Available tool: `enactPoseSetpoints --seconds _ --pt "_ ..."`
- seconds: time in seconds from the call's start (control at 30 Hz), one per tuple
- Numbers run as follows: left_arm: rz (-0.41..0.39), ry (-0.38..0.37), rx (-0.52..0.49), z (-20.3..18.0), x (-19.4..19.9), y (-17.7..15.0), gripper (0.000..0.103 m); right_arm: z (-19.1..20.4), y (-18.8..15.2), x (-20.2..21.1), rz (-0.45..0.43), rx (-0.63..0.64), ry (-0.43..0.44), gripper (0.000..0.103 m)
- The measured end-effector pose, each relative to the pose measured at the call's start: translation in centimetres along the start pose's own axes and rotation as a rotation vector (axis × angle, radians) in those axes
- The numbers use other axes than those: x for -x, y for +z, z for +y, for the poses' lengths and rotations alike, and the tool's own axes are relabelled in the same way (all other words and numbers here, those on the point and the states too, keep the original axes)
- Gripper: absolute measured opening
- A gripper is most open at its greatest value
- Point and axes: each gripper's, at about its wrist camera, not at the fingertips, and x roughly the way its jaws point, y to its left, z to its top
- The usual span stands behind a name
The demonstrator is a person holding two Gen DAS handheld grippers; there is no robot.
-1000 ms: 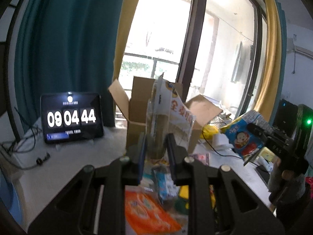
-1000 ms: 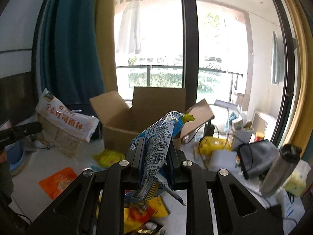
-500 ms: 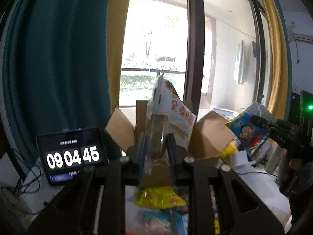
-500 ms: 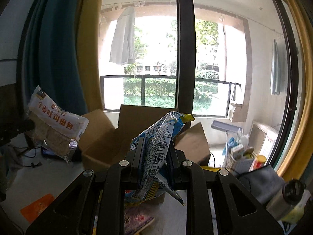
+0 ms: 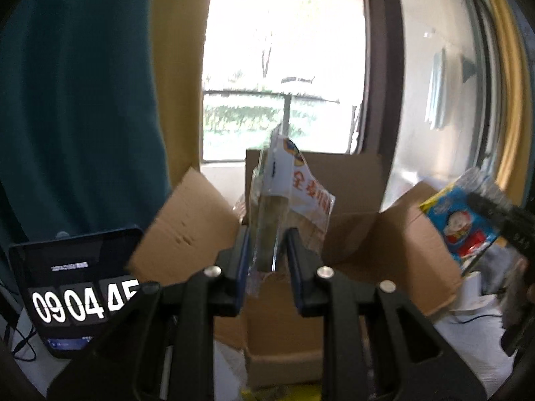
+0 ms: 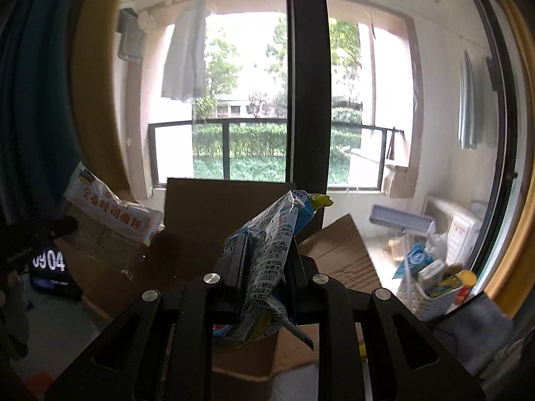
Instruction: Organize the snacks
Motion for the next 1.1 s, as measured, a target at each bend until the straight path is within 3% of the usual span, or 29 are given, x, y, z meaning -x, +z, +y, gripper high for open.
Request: enactPoseSetpoints --seconds 0.1,0.17,0.2,0.23,0.53,0.83,1.1 --pt "0.046 0.028 0.002 -0.3 -2.2 -0.2 0.030 -0.6 -0.2 -2.4 0.040 -0.029 -0.001 0.022" --pt "0.051 0.038 -0.008 -0.5 -2.6 -0.1 0.052 -0.8 -0.4 -3.9 0.063 -0.035 0.017 0.029" --pt "0.047 0.036 -0.006 -0.6 -2.5 0.0 0.068 -0.7 -0.4 -4.3 0.069 -0.030 0.017 0.044" --pt "0.040 0.032 0.001 -0.6 -2.2 0.1 0.074 -0.7 -0.5 -4.6 0.071 -0.026 0.013 0.061" --pt "0.015 -0.017 0.023 -0.5 2.9 0.5 0.075 0.0 -0.8 -1.5 0.082 -0.024 0.025 0.064" --pt "-0.024 -0.061 0.020 -0.8 10.7 -0.3 0.075 1.2 -1.7 6.1 0.052 0.001 0.044 0.064" --pt "0.024 -0.045 0.054 -0.3 15.5 -2.9 0.075 1.9 -3.0 11.3 0.032 0.020 0.071 0.064"
